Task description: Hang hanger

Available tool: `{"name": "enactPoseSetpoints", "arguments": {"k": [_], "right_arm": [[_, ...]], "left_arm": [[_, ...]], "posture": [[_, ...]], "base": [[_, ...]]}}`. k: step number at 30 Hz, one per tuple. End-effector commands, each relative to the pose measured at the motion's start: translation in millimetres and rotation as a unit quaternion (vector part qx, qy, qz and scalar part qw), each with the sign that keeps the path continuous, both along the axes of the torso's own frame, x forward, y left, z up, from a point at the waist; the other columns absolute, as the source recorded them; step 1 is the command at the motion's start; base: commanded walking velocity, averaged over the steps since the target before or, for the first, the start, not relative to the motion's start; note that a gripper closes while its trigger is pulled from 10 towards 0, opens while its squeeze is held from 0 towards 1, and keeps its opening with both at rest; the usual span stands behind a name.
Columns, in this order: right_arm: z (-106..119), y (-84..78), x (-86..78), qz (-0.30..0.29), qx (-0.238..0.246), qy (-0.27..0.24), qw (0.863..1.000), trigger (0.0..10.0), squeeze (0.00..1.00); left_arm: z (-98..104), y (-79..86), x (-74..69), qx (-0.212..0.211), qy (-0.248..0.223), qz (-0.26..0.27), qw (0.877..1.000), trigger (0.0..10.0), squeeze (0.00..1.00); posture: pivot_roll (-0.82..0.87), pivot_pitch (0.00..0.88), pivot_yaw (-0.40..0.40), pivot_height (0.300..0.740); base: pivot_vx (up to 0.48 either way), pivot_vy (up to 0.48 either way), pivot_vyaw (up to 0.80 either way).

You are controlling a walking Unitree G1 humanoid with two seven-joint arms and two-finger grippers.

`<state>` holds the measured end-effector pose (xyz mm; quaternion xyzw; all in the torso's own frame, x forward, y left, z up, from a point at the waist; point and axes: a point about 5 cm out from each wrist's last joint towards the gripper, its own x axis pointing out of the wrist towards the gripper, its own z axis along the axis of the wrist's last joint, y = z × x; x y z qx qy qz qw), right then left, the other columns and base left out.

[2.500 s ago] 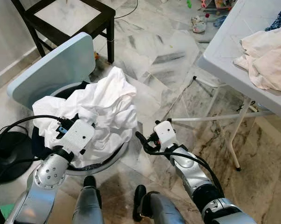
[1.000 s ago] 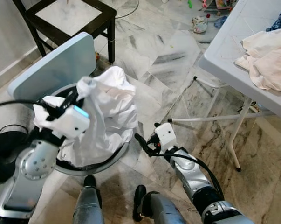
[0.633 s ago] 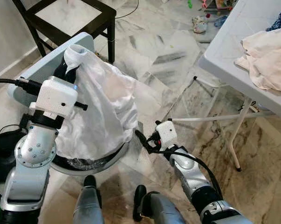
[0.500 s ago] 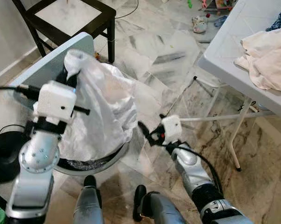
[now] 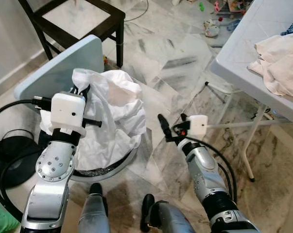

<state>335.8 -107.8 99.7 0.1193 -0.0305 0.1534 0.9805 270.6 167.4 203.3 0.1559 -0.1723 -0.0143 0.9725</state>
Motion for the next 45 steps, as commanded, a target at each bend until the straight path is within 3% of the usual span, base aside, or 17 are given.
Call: {"name": "enactPoseSetpoints", "arguments": {"k": [1, 4, 14, 28, 36, 45], "right_arm": [[-5, -6.3, -4.3, -0.014, 0.007, 0.010, 1.000, 10.0, 0.00], [-8, -9.3, -5.4, -0.026, 0.008, 0.011, 1.000, 10.0, 0.00], [-13, -17.3, -7.3, -0.066, 0.064, 0.031, 0.995, 10.0, 0.00], [-21, -19.1, -11.0, -0.078, 0.075, 0.048, 0.993, 10.0, 0.00], [-21, -20.6, -11.5, -0.075, 0.066, 0.049, 0.994, 10.0, 0.00], [-21, -19.5, -11.7, -0.070, 0.060, 0.050, 0.994, 10.0, 0.00]], "left_arm": [[-11, -0.1, -0.6, -0.007, 0.021, -0.004, 1.000, 0.0, 0.00], [-35, 0.4, 4.1, -0.006, 0.064, -0.011, 0.998, 0.0, 0.00], [-58, 2.7, 9.9, -0.018, 0.111, -0.023, 0.993, 0.0, 0.00], [-59, -3.6, 23.5, -0.021, 0.106, -0.042, 0.993, 0.0, 0.00], [-61, -4.2, 21.1, -0.029, 0.103, -0.044, 0.993, 0.0, 0.00], [-58, -0.3, 18.4, -0.065, 0.096, -0.070, 0.991, 0.0, 0.00]], "posture": [[0.32, 0.219, -0.126, 0.740], [0.31, 0.162, -0.103, 0.740], [0.29, 0.098, -0.056, 0.740], [0.27, 0.085, -0.056, 0.740], [0.27, 0.093, -0.064, 0.740], [0.27, 0.099, -0.067, 0.740]], "base": [[0.000, 0.000, 0.00], [0.000, 0.000, 0.00], [0.000, 0.000, 0.00], [0.000, 0.000, 0.00], [0.000, 0.000, 0.00], [0.027, -0.034, 0.00]]}}
